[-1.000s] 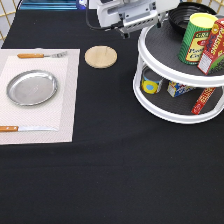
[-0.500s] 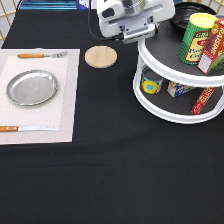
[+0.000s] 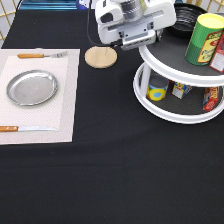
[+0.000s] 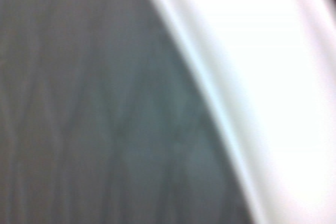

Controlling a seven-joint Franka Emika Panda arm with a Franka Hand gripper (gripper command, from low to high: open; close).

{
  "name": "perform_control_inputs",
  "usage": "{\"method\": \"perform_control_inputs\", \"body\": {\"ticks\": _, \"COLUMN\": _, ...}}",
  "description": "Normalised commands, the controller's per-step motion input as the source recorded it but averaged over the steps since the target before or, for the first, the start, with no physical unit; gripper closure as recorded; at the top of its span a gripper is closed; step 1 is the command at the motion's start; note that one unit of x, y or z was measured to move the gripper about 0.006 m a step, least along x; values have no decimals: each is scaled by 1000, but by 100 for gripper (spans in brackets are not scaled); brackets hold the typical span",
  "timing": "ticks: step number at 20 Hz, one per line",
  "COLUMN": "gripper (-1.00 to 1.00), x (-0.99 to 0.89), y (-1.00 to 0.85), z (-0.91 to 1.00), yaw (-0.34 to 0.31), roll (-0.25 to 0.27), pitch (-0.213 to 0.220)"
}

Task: Pick up the bowl from the lazy Susan and put bowl on the plate

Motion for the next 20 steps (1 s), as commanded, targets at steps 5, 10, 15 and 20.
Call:
{"method": "perform_control_inputs", "body": {"ticks": 5, "gripper": -100, "x": 459, "y": 75, "z": 312, "yaw": 12, "roll": -36, "pitch": -5}}
{"method": "perform_control_inputs", "body": {"ticks": 10, "gripper": -100, "x": -255, "y": -4, "z": 971, "yaw": 4, "roll": -17, "pitch": -42}}
{"method": "perform_control_inputs", "body": {"ticks": 15, "gripper": -100, "x": -640, "y": 47, "z": 1000, "yaw": 0, "roll": -69, "pitch": -115}}
{"method": "perform_control_inputs", "body": {"ticks": 20, "gripper": -100, "x": -921, "y": 94, "z": 564, "yaw": 0, "roll": -135, "pitch": -149}}
